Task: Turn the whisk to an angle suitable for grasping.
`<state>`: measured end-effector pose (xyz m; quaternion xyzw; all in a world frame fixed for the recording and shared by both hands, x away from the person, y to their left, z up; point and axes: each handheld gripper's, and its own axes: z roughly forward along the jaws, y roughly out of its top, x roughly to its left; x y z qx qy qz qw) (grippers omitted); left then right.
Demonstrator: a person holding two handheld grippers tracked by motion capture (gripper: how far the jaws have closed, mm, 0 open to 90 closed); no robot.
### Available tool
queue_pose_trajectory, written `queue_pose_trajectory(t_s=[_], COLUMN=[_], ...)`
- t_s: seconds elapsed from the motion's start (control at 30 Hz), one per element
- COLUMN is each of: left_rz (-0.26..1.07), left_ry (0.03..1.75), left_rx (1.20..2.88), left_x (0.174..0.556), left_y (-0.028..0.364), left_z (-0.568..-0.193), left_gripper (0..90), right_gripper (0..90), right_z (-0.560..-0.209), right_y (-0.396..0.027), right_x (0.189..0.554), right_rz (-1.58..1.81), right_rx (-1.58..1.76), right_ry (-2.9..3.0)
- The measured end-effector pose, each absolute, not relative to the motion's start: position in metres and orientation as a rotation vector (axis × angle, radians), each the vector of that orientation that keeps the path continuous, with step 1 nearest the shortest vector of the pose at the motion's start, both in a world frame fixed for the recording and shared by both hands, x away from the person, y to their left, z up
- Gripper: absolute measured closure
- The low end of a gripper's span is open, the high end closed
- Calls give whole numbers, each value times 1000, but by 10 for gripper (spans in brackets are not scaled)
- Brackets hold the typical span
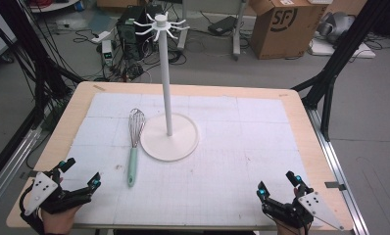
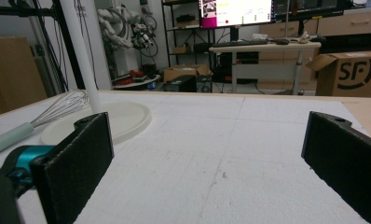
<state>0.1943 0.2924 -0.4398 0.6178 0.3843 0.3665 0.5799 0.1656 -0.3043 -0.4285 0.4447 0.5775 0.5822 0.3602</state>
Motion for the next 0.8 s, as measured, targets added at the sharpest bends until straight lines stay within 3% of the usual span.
queue_pose_trajectory(t_s=[0.1,0.23,0.33,0.67,0.8], left_rz=[828,885,819,719,648], left_ry=[897,828,844,849,853], left_rx=[1414,1495,1479,1558,1619], left_x=[194,192,194,215,228], left_y=[291,278,277,290,295], left_z=[-437,-425,-418,-412,-413], left_gripper=[66,82,202,349,461], right_gripper=[10,10,10,10,10], right_z=[-428,-428,-428,-429,-429], right_y=[-304,-305,-304,-303,-302], right_x=[165,165,165,166,166], right_rz=[1497,1501,1503,1505,1494], right_rx=[1141,1145,1150,1138,1138], right_ry=[1488,1479,1479,1482,1482])
